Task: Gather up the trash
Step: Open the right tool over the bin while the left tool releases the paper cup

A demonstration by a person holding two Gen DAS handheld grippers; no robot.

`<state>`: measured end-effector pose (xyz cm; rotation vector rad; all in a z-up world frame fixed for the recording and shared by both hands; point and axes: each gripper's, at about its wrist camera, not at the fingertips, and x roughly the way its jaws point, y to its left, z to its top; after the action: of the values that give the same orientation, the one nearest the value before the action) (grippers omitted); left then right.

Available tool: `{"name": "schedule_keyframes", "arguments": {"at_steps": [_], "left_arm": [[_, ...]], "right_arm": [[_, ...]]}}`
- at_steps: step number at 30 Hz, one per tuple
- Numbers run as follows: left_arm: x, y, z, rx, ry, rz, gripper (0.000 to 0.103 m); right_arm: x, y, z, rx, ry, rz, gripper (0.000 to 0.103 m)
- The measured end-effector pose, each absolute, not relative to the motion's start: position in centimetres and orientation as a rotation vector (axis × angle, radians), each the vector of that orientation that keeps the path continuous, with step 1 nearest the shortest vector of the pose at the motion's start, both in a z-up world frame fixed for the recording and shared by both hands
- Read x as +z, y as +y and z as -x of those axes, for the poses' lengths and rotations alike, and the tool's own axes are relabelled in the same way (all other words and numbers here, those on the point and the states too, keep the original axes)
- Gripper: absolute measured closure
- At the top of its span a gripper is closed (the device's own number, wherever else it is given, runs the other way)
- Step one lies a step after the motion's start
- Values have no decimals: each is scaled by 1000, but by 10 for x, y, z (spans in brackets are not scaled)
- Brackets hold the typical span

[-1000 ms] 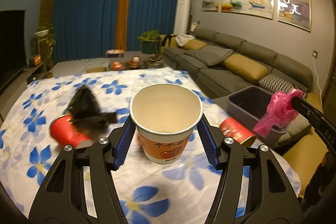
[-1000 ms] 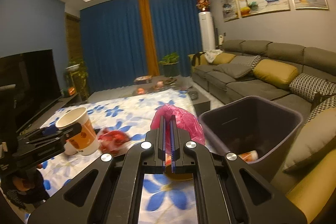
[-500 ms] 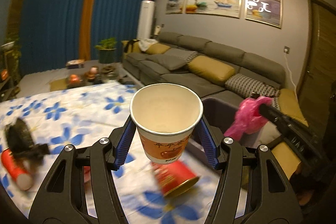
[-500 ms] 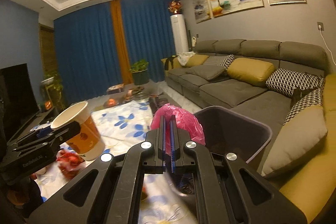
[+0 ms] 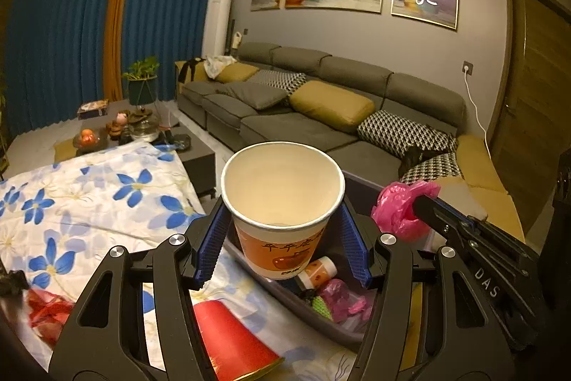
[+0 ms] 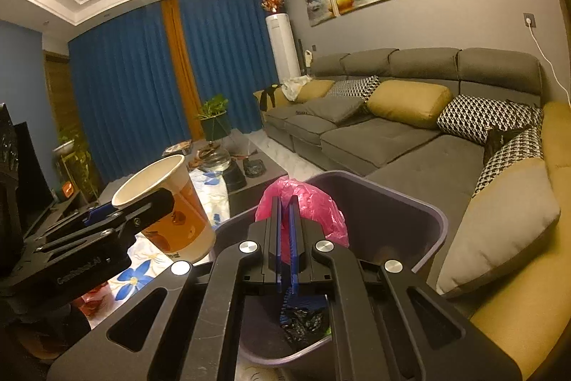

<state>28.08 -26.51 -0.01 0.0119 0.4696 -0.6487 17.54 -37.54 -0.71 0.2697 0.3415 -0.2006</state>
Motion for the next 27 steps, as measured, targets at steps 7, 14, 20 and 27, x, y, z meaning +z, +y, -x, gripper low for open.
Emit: {"name": "schedule_keyframes", "arguments": {"at_steps": [7,14,20,27], "left_arm": [[-8,-283,-289,-675,503,-24,45],[-17,-294,-294,-682,532,-40,45],[-25,-302,-298,-682,555,-50,44],[-36,-310,-301,-681,591,-60,43]], "right_arm": [[-15,-381,-180,-205,364,-288,98],[-21,-384,-182,-200,389,-307,98],[-19,-389,-181,-200,395,-326,96],[-24,-396,-176,-226,402,-340,70]]}}
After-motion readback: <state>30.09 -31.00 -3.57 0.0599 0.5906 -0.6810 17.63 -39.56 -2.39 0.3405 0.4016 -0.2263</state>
